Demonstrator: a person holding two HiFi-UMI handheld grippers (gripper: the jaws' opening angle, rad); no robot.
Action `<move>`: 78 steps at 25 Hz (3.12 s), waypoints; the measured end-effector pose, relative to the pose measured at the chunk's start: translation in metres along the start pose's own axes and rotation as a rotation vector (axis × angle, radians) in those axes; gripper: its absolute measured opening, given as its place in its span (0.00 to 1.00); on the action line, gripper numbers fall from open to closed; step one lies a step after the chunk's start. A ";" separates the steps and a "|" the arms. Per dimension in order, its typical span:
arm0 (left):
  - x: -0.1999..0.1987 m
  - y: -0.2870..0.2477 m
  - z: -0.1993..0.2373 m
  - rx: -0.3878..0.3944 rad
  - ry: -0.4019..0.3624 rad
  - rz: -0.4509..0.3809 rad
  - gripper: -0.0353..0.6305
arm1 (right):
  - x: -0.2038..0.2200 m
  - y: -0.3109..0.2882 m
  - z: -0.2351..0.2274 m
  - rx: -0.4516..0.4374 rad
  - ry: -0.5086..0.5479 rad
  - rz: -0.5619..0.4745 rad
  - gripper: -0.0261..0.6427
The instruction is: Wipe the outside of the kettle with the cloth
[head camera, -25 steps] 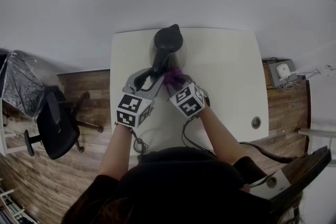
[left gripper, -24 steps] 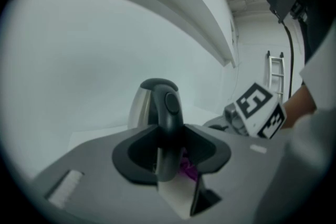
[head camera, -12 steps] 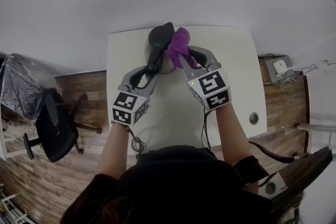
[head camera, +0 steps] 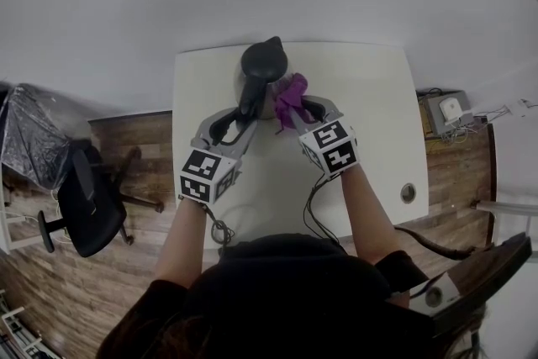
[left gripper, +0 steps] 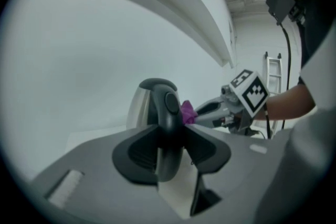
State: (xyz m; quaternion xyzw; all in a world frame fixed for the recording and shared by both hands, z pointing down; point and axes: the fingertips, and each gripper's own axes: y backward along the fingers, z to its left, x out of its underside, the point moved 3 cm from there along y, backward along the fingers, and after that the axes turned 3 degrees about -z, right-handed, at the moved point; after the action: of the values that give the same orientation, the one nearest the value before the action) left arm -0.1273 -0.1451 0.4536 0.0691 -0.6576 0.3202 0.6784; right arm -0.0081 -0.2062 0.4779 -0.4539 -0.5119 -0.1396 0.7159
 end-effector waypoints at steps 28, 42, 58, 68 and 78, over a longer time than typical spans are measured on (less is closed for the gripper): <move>0.003 0.001 0.000 0.034 -0.008 0.000 0.30 | -0.026 0.017 -0.042 -0.004 -0.050 -0.041 0.14; 0.003 0.002 -0.003 0.053 -0.024 0.003 0.30 | -0.067 -0.003 -0.051 -0.188 0.058 -0.108 0.14; 0.002 0.003 -0.003 0.041 -0.013 0.009 0.30 | 0.060 -0.040 -0.025 -0.212 -0.158 0.103 0.14; 0.004 0.002 -0.004 0.044 -0.013 0.004 0.30 | 0.043 -0.028 -0.040 -0.202 -0.103 0.096 0.14; 0.003 0.004 -0.005 0.057 -0.024 0.003 0.29 | -0.100 0.002 -0.090 -0.165 0.013 -0.212 0.14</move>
State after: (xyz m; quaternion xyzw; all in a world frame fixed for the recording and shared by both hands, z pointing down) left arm -0.1250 -0.1384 0.4545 0.0912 -0.6565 0.3391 0.6676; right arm 0.0042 -0.3029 0.3845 -0.4536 -0.5391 -0.2592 0.6606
